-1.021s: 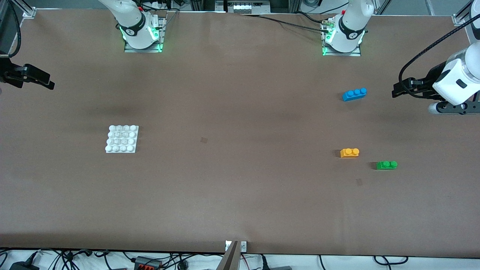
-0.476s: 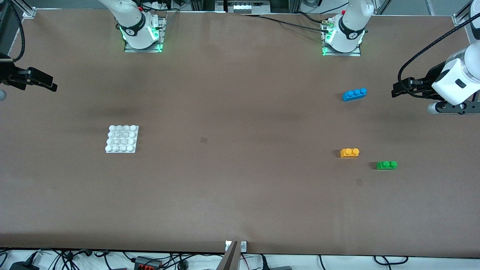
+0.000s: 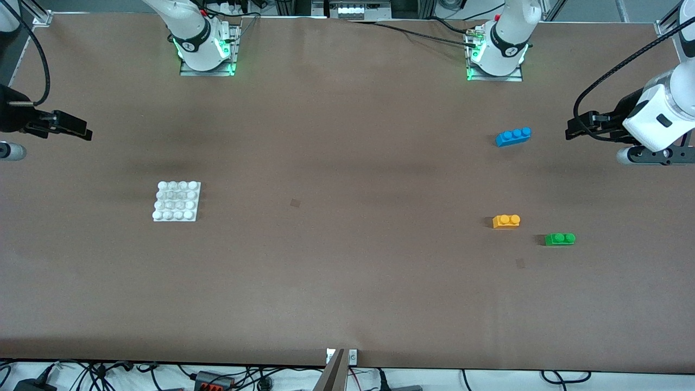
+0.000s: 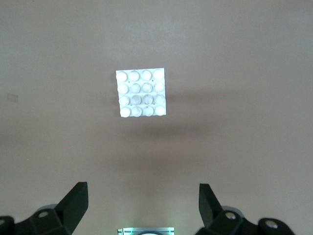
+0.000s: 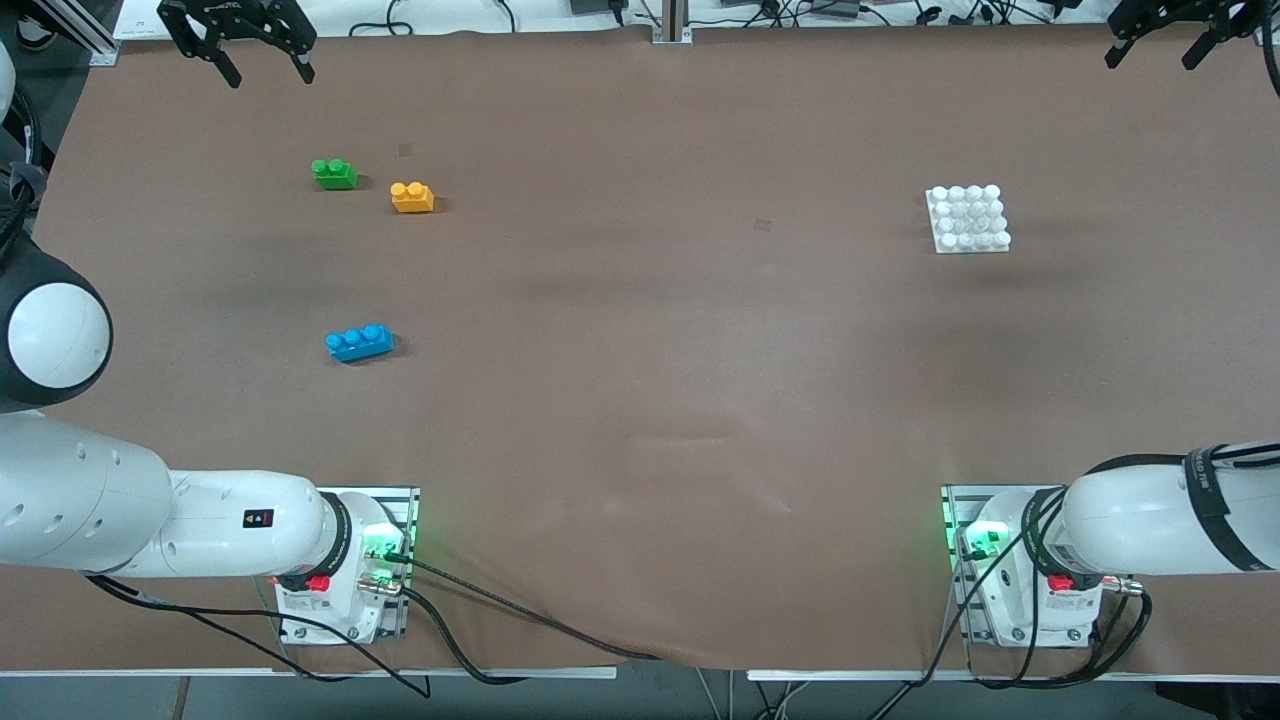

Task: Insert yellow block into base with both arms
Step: 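Move the right gripper down over the white base plate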

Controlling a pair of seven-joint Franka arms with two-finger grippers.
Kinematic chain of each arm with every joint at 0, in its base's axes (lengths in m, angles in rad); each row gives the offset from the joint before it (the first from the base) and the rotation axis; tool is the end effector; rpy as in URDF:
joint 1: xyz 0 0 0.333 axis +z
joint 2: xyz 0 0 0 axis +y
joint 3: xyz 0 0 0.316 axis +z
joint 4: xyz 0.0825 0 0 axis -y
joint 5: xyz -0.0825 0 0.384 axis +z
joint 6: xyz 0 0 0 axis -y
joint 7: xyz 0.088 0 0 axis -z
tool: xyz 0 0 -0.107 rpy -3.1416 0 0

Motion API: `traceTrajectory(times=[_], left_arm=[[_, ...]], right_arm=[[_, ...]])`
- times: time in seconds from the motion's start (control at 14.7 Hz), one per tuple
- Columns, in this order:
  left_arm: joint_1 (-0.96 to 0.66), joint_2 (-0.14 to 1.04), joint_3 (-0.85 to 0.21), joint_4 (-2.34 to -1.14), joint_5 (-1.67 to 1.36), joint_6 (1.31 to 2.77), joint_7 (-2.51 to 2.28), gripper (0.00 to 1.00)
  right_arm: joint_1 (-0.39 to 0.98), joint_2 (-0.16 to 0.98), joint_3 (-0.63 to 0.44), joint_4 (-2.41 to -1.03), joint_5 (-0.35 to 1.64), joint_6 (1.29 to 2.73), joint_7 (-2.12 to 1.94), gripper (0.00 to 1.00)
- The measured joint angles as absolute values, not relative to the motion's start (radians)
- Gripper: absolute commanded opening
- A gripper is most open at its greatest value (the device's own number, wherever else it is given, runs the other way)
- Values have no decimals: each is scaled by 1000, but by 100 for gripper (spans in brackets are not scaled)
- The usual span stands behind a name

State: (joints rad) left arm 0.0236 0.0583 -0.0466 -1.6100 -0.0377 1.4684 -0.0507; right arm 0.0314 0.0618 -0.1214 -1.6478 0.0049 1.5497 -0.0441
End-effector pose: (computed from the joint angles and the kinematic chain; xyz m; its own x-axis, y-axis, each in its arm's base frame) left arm 0.5557 -0.0165 0.5662 0.9795 0.0238 -0.2002 0.0304 -0.9991 0.0301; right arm 0.5612 -0.0483 0.5525 0.9863 -0.0456 -0.1587 -0.0469 -0.9989 -0.0044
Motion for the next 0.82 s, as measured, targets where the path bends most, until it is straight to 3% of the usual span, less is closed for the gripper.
traceTrajectory(times=[0.48, 0.82], left_arm=[[23, 58, -51, -1610, -38, 1467, -51, 100], [23, 58, -51, -1610, -38, 1467, -51, 100]], right_arm=[[78, 234, -117, -1657, 6, 1622, -42, 100], [99, 312, -119, -1818, 6, 1873, -40, 100]])
